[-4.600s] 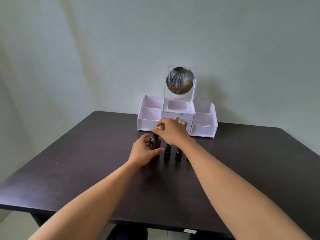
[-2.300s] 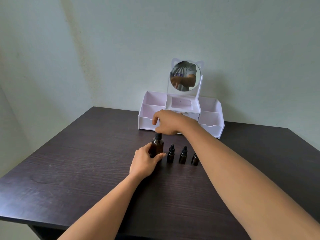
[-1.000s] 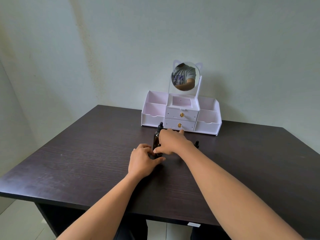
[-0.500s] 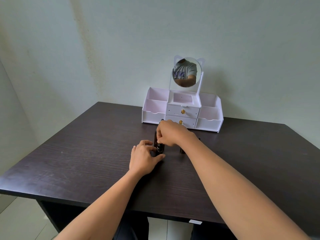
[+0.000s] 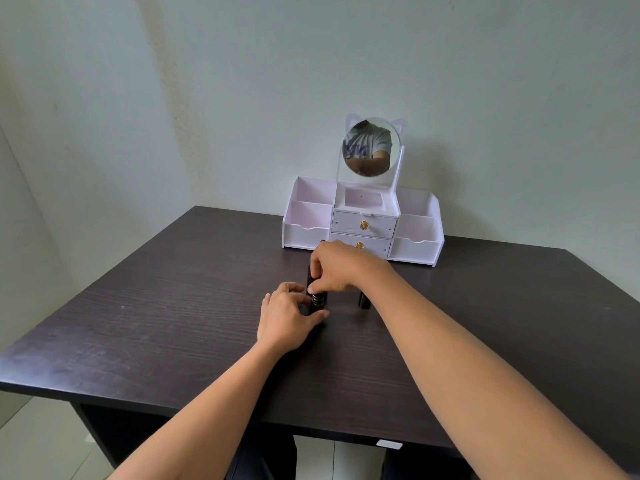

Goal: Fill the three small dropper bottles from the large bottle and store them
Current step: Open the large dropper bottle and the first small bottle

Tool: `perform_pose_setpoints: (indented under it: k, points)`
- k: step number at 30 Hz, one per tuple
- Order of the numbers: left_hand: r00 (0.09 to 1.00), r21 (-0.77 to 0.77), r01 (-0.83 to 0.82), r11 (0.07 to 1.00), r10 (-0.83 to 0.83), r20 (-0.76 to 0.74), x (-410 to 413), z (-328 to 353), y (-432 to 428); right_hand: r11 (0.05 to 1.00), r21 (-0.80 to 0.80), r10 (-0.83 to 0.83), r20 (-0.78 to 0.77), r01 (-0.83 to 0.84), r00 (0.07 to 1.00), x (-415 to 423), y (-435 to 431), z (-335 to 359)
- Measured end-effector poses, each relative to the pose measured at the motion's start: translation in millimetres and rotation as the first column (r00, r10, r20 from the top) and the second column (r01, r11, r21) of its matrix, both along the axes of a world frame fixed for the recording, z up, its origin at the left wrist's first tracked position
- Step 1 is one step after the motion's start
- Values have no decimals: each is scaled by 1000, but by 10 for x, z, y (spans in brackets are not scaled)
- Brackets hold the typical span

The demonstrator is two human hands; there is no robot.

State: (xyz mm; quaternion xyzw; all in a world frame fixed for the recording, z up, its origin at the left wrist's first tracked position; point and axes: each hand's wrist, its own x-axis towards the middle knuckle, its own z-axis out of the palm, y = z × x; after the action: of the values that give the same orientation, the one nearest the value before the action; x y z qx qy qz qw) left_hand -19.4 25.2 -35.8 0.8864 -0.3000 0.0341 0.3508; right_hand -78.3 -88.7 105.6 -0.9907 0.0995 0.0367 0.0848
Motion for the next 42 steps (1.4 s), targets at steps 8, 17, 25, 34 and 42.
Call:
perform_pose_setpoints:
  k: [8,17,25,34,42]
  points:
    - [1000,7,-7,1000,7,-13,-5,12,-3,999,13,47,23,-47,999,14,-24,22]
    - [1000,-8,-10,1000,10,-21,-27,23,15,997,75,-31,108,23,994,-22,-296,329]
    - [1000,12,-12,1000,12,-18,-33,45,18,979,89,-195,118,185,974,16,-620,136]
    - [999,6,-29,1000,29,-17,-41,43,7,955,-27,-290,119,295,950,274,-533,-356]
    - [999,5,-32,999,32,-31,-15,11,-12,951,-194,-241,26,242,970,343,-451,-432]
